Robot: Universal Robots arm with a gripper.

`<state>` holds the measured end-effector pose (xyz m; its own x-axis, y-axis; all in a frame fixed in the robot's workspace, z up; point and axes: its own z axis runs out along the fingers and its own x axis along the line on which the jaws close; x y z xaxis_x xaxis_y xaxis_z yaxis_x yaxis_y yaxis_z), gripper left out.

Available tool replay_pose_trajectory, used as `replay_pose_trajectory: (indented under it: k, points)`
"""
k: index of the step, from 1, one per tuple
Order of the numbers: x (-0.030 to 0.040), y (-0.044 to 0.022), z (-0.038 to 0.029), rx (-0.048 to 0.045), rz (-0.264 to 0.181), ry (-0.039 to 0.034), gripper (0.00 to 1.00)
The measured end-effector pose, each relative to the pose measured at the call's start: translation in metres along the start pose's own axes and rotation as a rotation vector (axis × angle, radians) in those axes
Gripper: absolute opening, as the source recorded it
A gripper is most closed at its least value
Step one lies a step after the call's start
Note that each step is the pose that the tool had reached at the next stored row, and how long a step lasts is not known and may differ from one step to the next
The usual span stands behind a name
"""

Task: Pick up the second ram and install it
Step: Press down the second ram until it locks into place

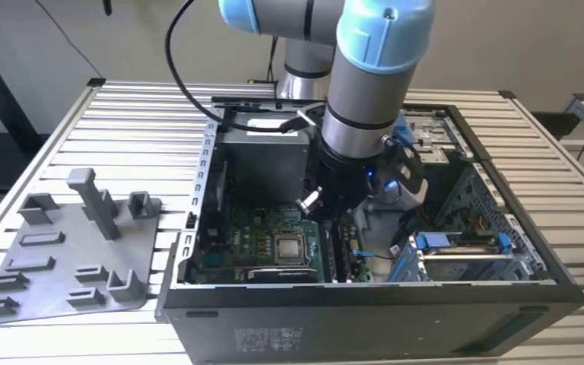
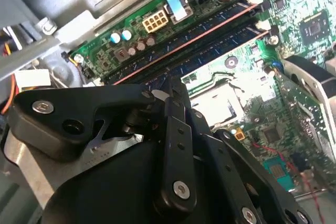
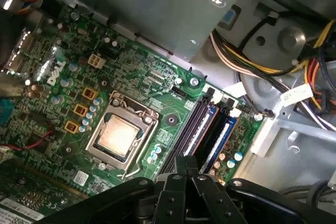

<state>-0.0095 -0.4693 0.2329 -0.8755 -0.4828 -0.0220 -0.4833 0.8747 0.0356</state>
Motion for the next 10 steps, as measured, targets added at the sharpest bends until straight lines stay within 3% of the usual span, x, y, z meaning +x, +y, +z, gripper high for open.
replay_pose_trajectory:
  k: [10]
  points:
    - [0.0, 0.0, 0.0, -0.0186, -0.165, -0.0026, 0.11]
